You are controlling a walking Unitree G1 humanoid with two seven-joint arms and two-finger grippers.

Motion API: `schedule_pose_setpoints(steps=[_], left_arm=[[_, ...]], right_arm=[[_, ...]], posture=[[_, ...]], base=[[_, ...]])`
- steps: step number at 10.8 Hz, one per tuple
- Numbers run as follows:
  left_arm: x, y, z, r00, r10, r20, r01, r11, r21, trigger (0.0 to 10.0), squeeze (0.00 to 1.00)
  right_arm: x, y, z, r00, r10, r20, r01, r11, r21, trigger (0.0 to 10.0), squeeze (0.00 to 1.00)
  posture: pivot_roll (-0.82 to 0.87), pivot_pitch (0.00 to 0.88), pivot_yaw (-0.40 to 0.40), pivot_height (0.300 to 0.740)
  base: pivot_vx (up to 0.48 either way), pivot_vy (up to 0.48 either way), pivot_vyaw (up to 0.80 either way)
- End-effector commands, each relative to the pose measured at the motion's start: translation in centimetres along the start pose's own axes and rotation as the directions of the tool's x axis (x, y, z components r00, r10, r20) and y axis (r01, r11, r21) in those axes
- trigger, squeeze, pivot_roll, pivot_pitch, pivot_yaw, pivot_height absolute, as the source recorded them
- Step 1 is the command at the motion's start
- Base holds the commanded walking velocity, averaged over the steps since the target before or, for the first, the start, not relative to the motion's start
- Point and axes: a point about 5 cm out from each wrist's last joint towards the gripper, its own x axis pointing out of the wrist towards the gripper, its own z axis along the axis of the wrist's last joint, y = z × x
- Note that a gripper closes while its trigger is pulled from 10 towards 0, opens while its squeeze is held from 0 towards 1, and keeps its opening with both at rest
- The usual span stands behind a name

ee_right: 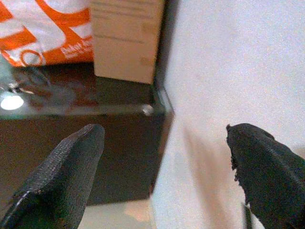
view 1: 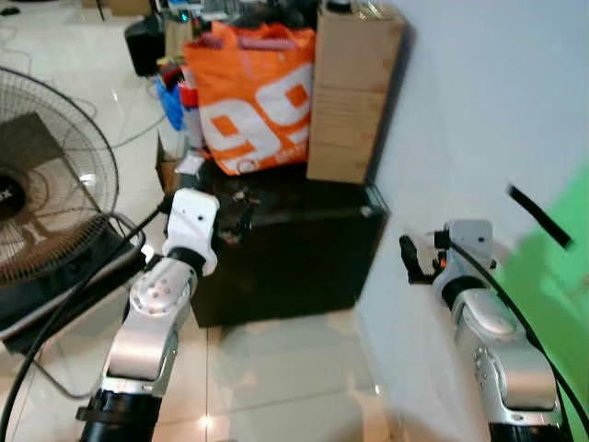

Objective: Hang keys on a hook

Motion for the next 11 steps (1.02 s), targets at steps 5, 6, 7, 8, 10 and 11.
schedule_pose_setpoints(steps=[5, 6, 7, 8, 10, 11], left_arm=[[-0.36, 0.66, -0.15, 1.000, 0.024, -0.010, -0.024, 1.000, 0.008, 10.0, 0.00], [-0.37, 0.64, -0.12, 1.000, 0.024, -0.010, -0.024, 1.000, 0.008, 10.0, 0.00], [-0.38, 0.65, -0.07, 1.000, 0.026, -0.008, -0.026, 1.000, 0.006, 10.0, 0.00], [-0.36, 0.70, -0.04, 1.000, 0.028, -0.006, -0.027, 1.000, 0.005, 10.0, 0.00], [-0.35, 0.76, -0.02, 1.000, 0.029, -0.006, -0.029, 1.000, 0.004, 10.0, 0.00], [-0.33, 0.77, -0.01, 1.000, 0.030, -0.006, -0.030, 1.000, 0.004, 10.0, 0.00]], right_arm=[[0.34, 0.58, 0.51, 1.000, 0.028, 0.014, -0.027, 1.000, -0.005, 10.0, 1.00], [0.36, 0.61, 0.50, 0.999, 0.031, 0.013, -0.031, 1.000, -0.007, 10.0, 1.00], [0.41, 0.77, 0.54, 0.999, 0.048, 0.014, -0.048, 0.999, -0.017, 10.0, 1.00], [0.49, 0.91, 0.63, 0.998, 0.058, 0.016, -0.058, 0.998, -0.027, 10.0, 1.00], [0.61, 0.92, 0.72, 0.998, 0.060, 0.020, -0.059, 0.998, -0.027, 10.0, 1.00], [0.65, 0.88, 0.72, 0.998, 0.053, 0.019, -0.053, 0.998, -0.032, 10.0, 1.00]], posture=[[0.01, 0.000, -0.044, 0.740], [0.01, 0.000, -0.046, 0.740], [0.02, 0.000, -0.049, 0.740], [0.02, 0.000, -0.050, 0.740], [0.02, 0.000, -0.049, 0.740], [0.02, 0.000, -0.047, 0.740]], base=[[0.398, 0.000, 0.00], [0.394, 0.000, 0.00], [0.398, 0.000, 0.00], [0.398, 0.000, 0.00], [0.399, 0.000, 0.67], [0.398, 0.000, 0.80]])
